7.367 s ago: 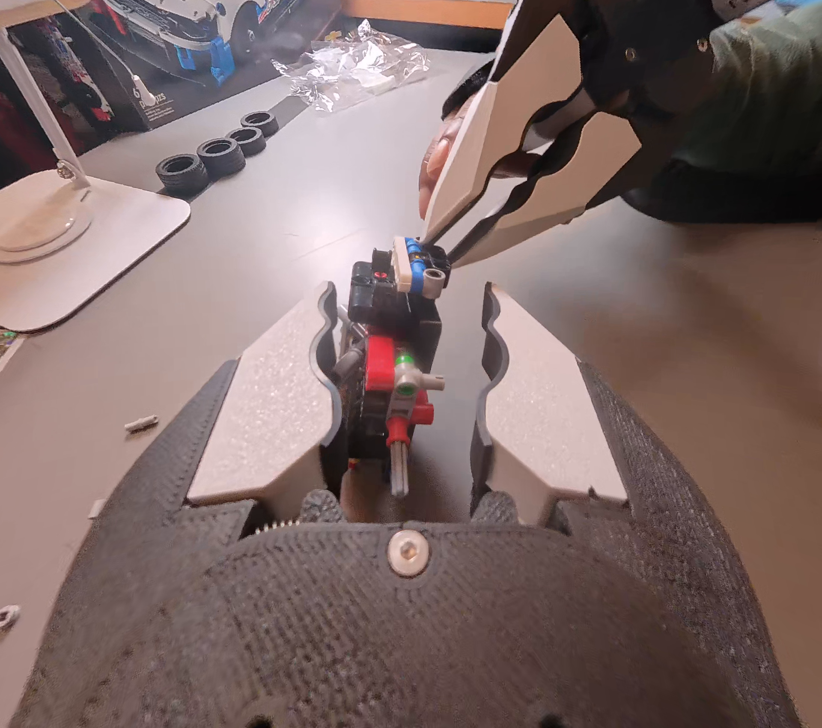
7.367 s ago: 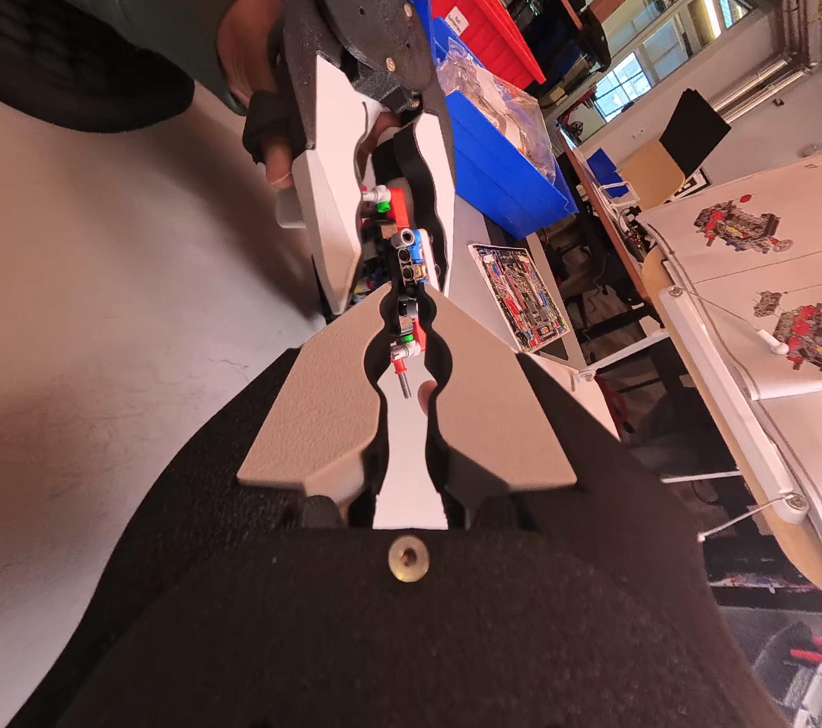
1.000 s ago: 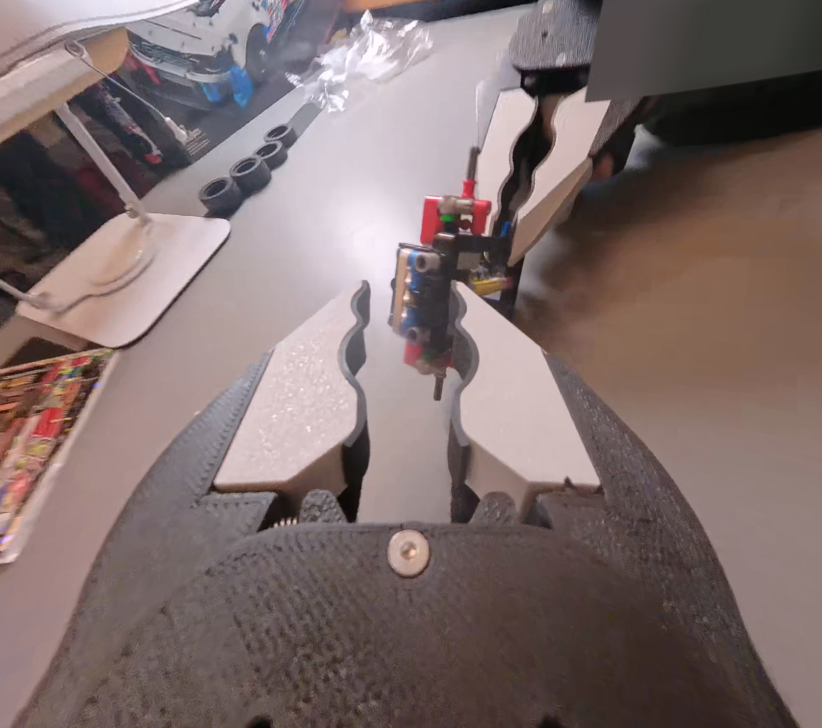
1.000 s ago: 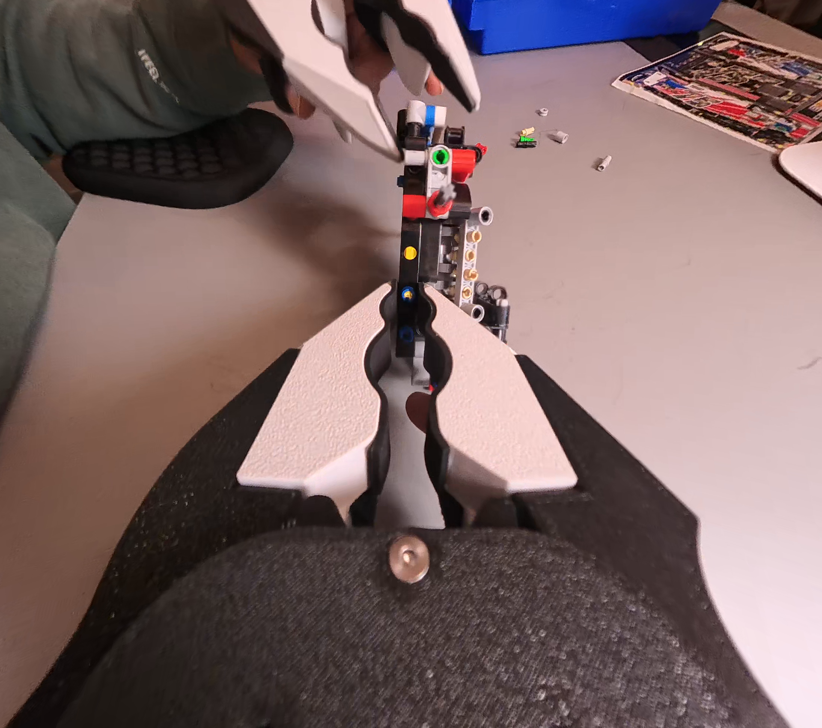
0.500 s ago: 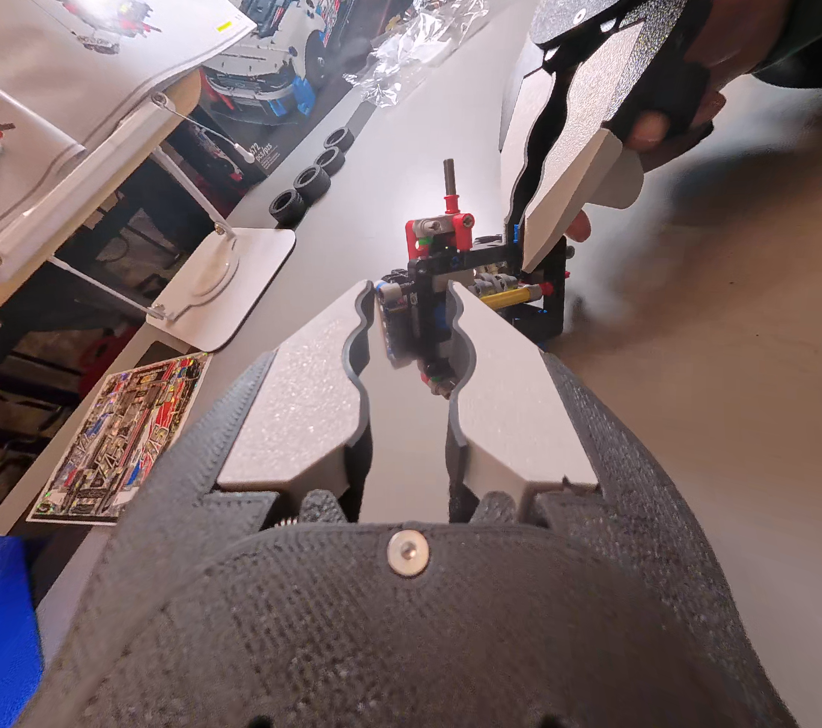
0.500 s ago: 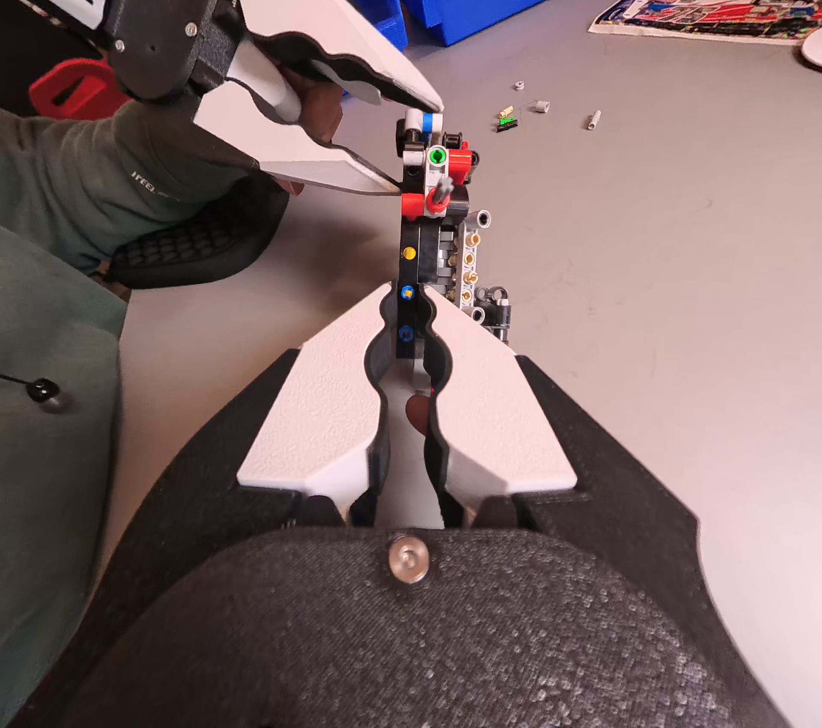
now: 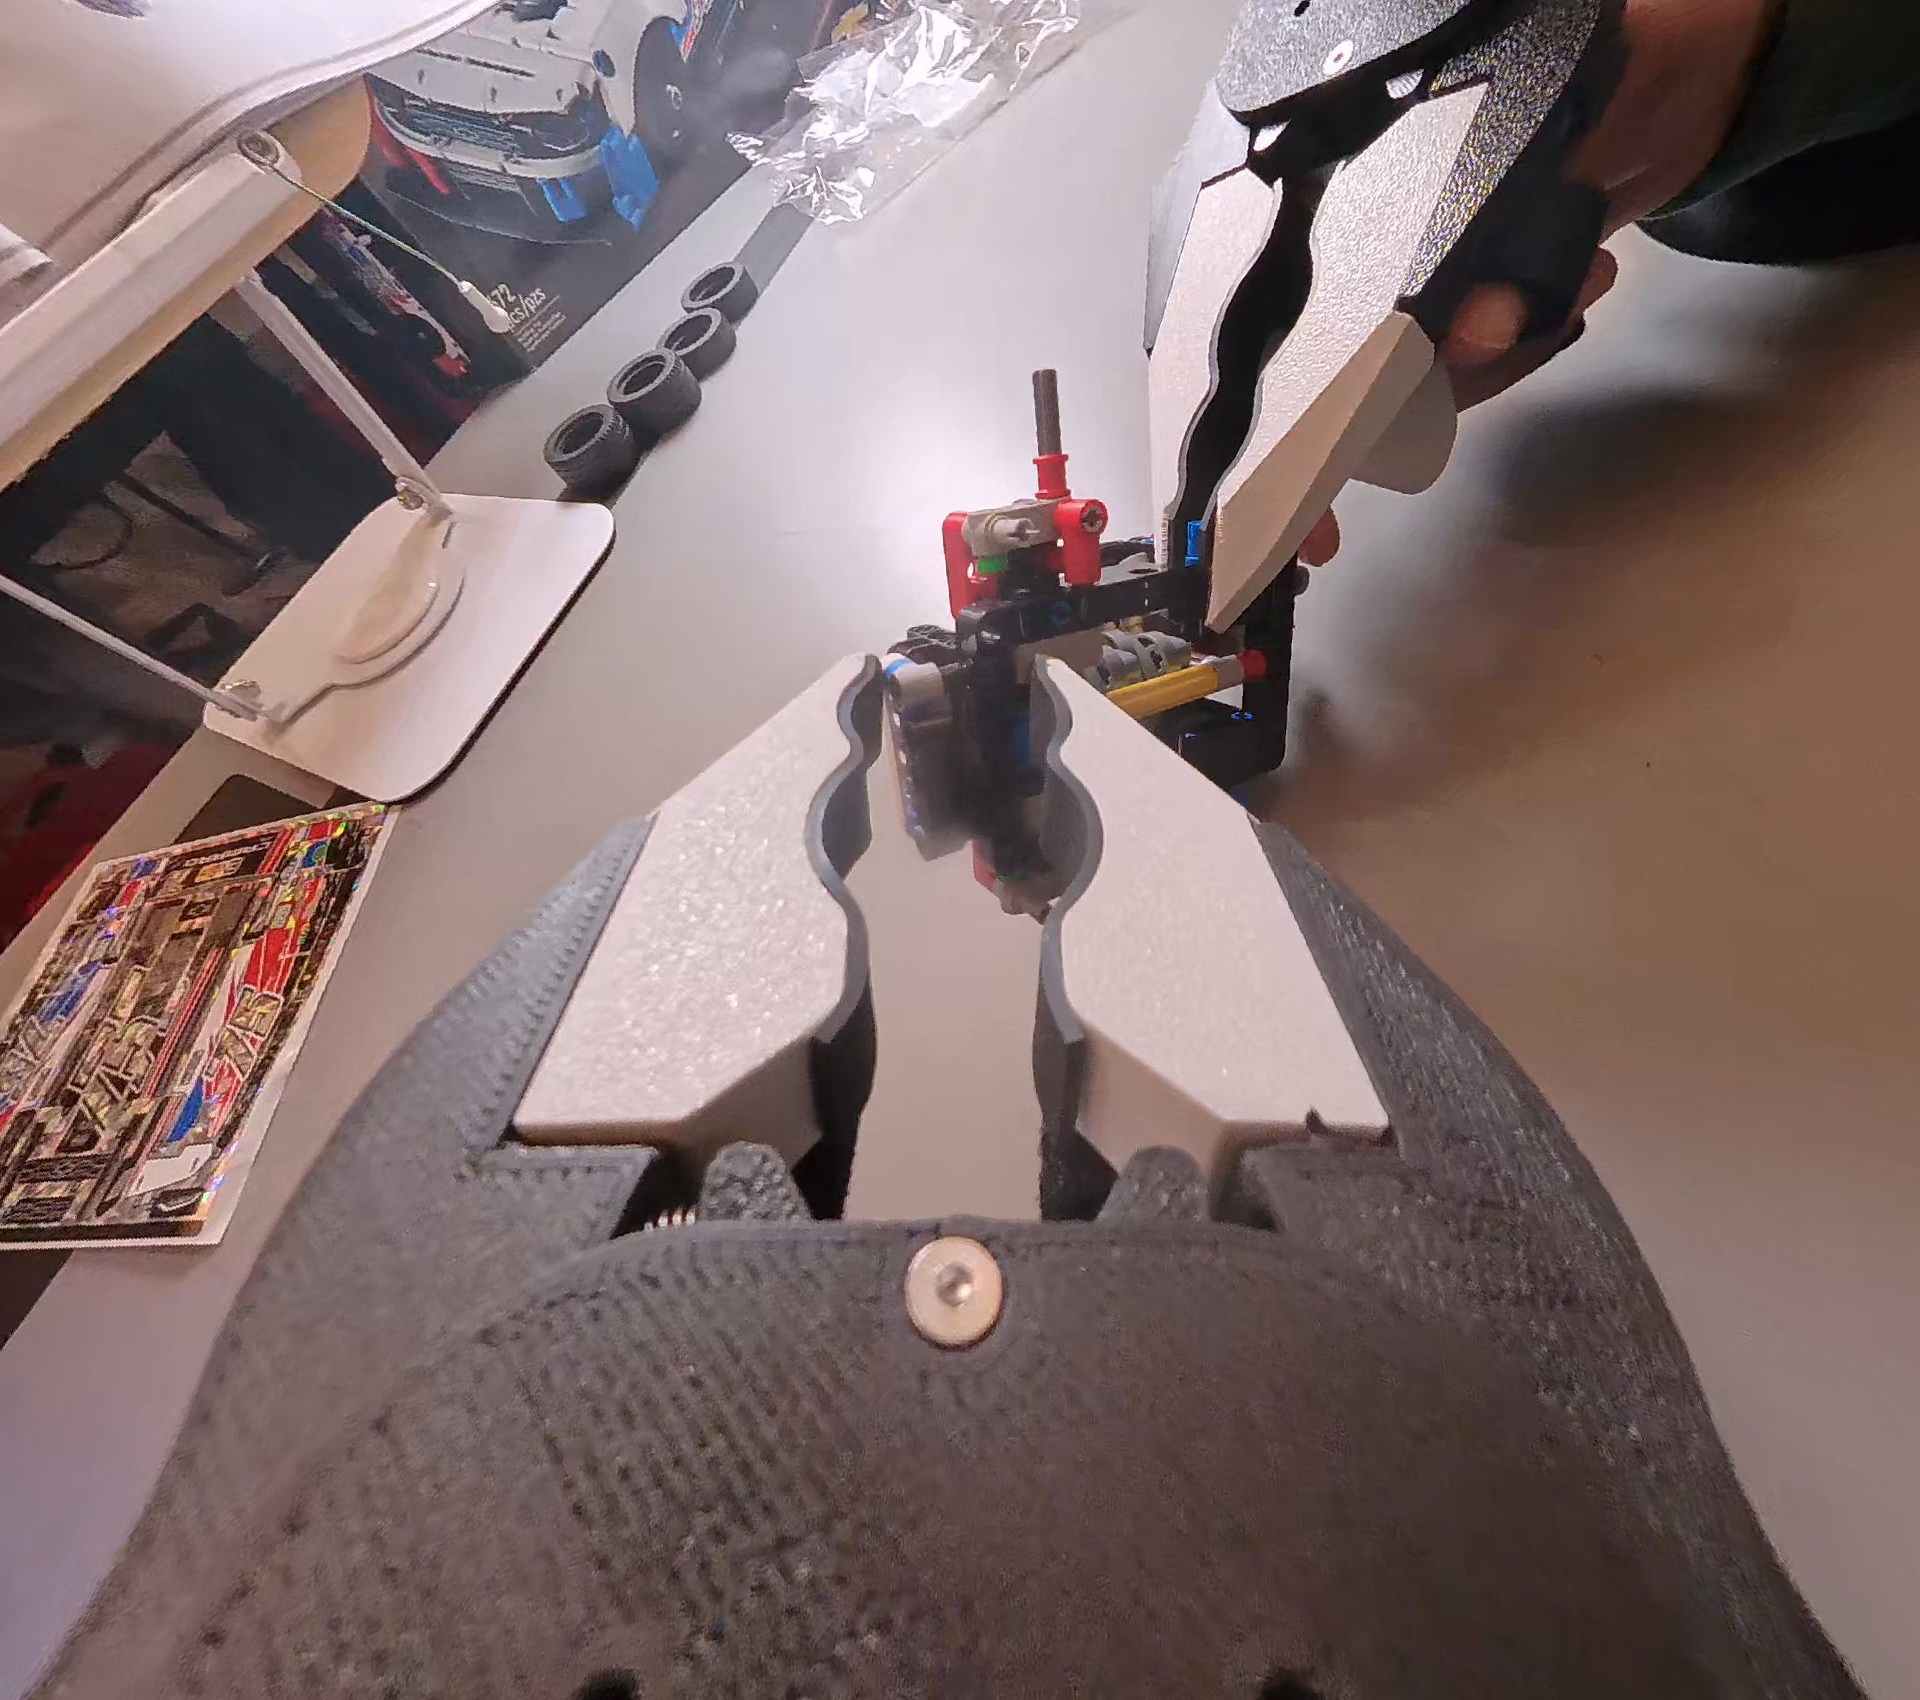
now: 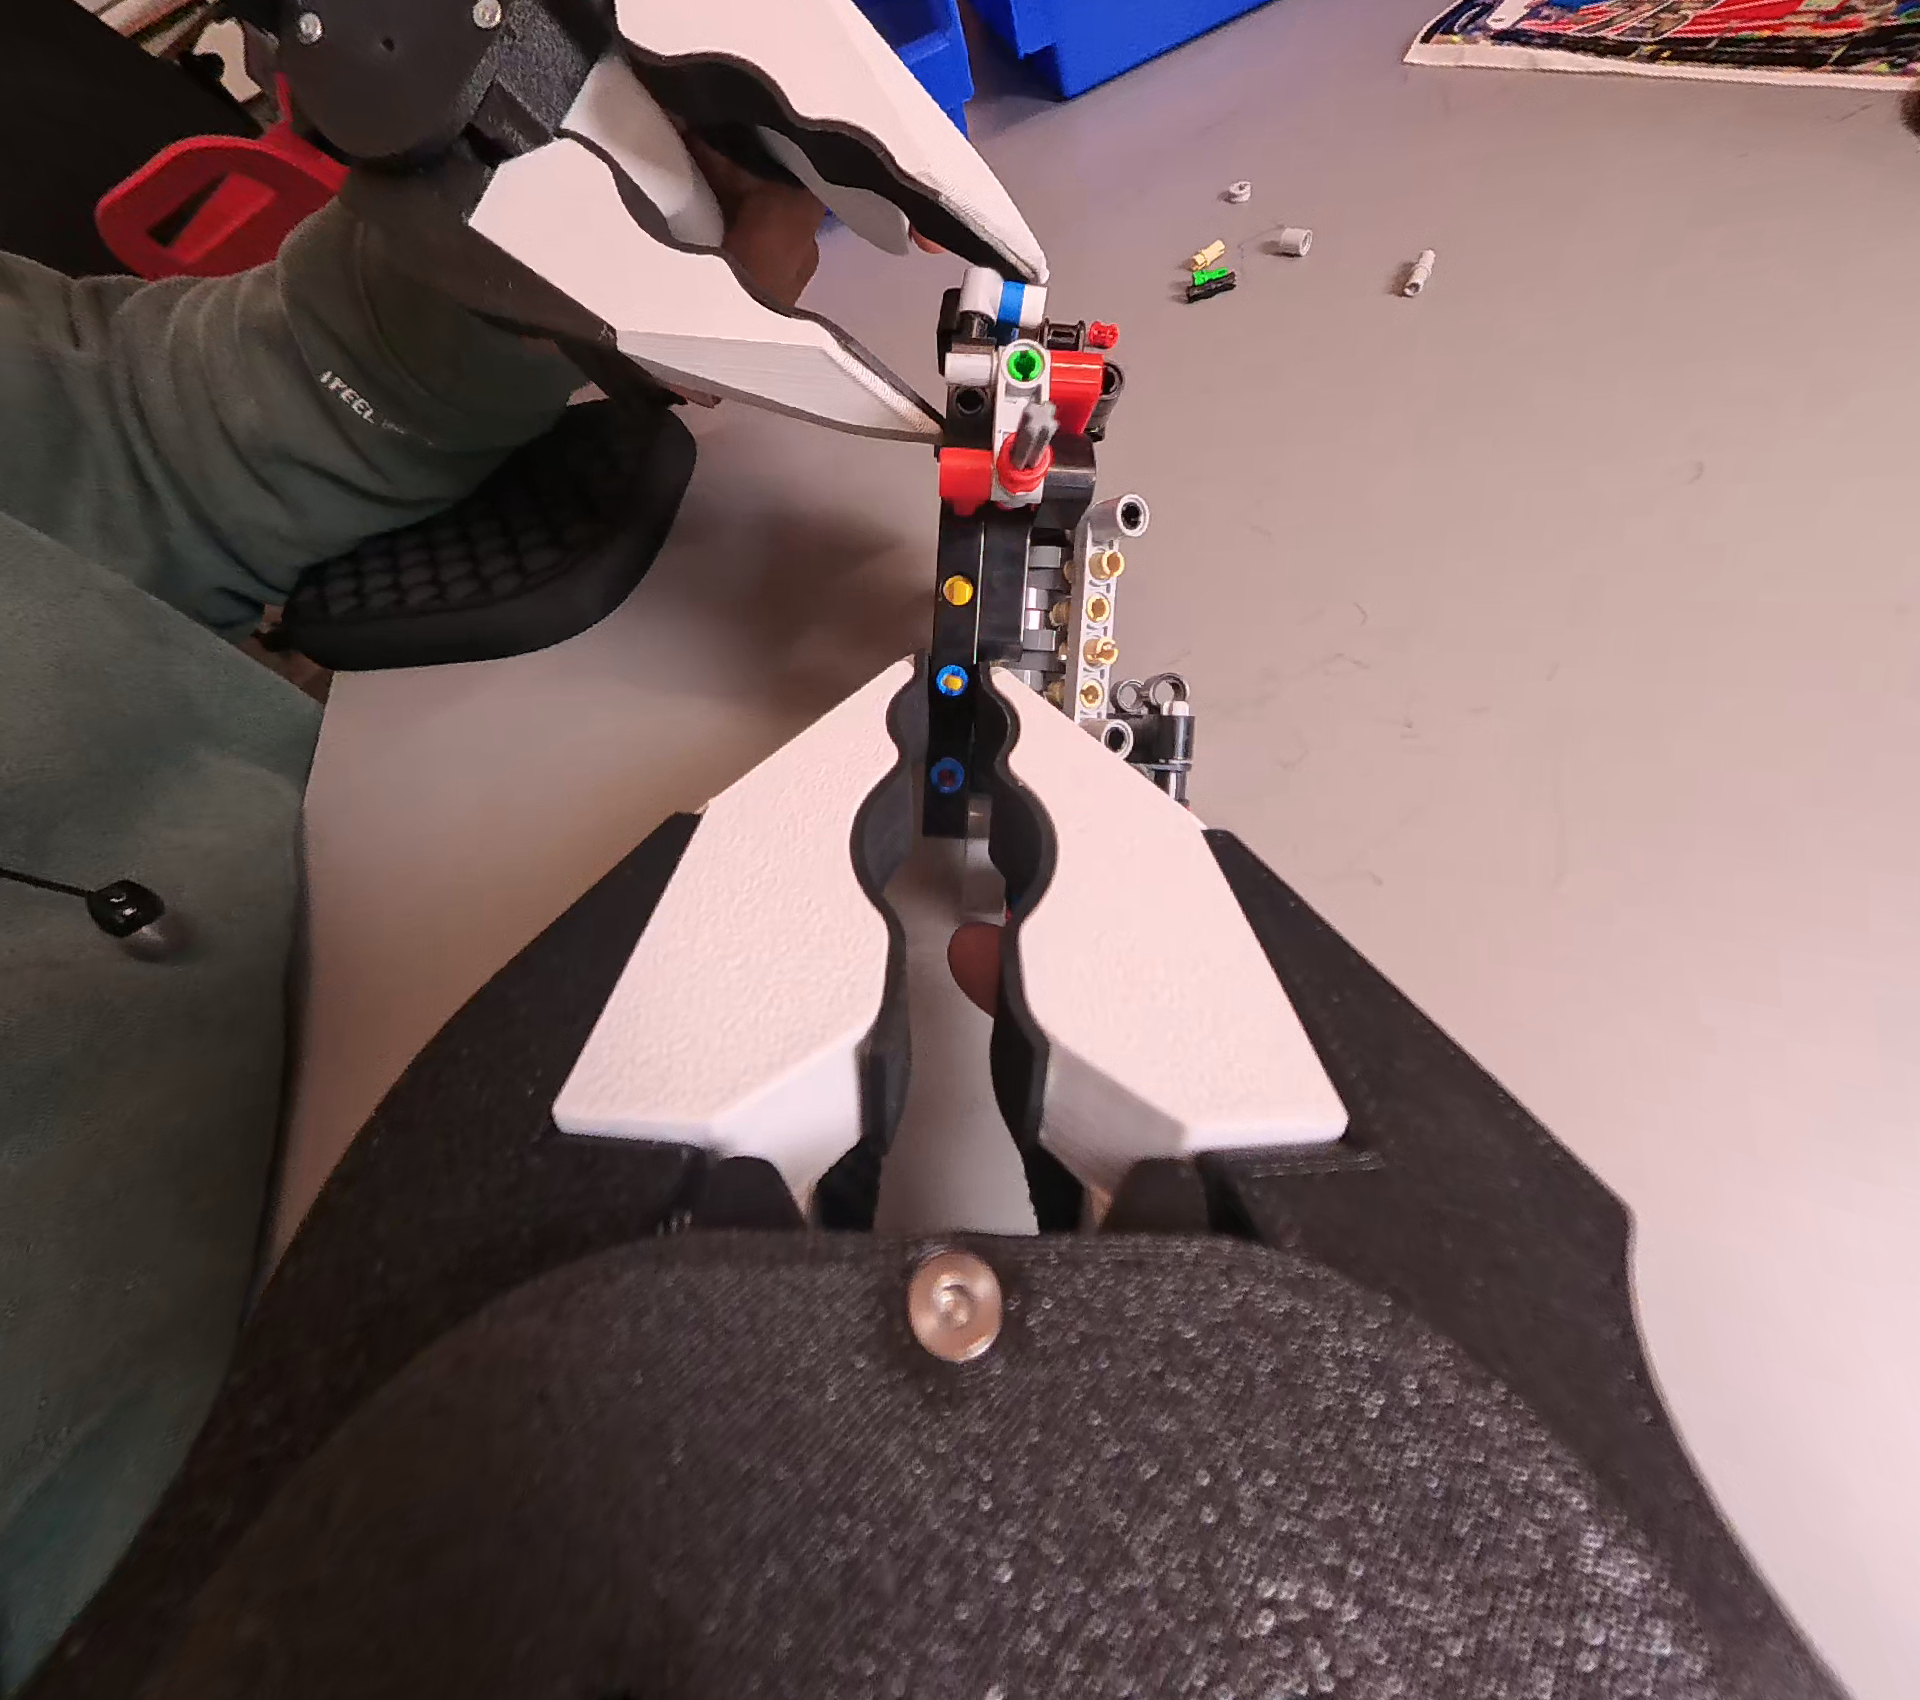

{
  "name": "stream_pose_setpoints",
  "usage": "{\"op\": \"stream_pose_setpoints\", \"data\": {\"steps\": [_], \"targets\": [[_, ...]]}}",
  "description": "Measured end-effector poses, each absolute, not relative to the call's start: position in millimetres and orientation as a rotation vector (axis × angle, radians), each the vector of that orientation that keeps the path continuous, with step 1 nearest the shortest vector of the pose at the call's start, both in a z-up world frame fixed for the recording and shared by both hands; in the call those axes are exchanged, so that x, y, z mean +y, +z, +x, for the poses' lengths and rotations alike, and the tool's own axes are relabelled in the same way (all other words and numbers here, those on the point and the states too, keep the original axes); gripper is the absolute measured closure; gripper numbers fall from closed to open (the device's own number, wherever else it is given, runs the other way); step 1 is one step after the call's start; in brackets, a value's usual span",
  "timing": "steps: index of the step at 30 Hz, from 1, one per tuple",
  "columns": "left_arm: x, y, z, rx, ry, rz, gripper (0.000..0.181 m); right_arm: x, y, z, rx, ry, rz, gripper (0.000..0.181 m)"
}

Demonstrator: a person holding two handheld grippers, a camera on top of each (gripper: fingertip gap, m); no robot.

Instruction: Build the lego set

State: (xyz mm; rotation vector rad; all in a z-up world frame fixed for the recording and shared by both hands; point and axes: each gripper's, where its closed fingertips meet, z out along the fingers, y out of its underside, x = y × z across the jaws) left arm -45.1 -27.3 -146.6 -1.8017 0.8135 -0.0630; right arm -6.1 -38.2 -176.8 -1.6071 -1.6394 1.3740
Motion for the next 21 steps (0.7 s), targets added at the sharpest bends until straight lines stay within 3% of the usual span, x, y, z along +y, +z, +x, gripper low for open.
{"op": "stream_pose_setpoints", "data": {"steps": [21], "targets": [[-33.5, -150.7, -44.5, 0.887, 0.021, -1.817, 0.159, -42.9, -183.1, -6.5, -1.725, 1.242, -1.527, 0.174]]}}
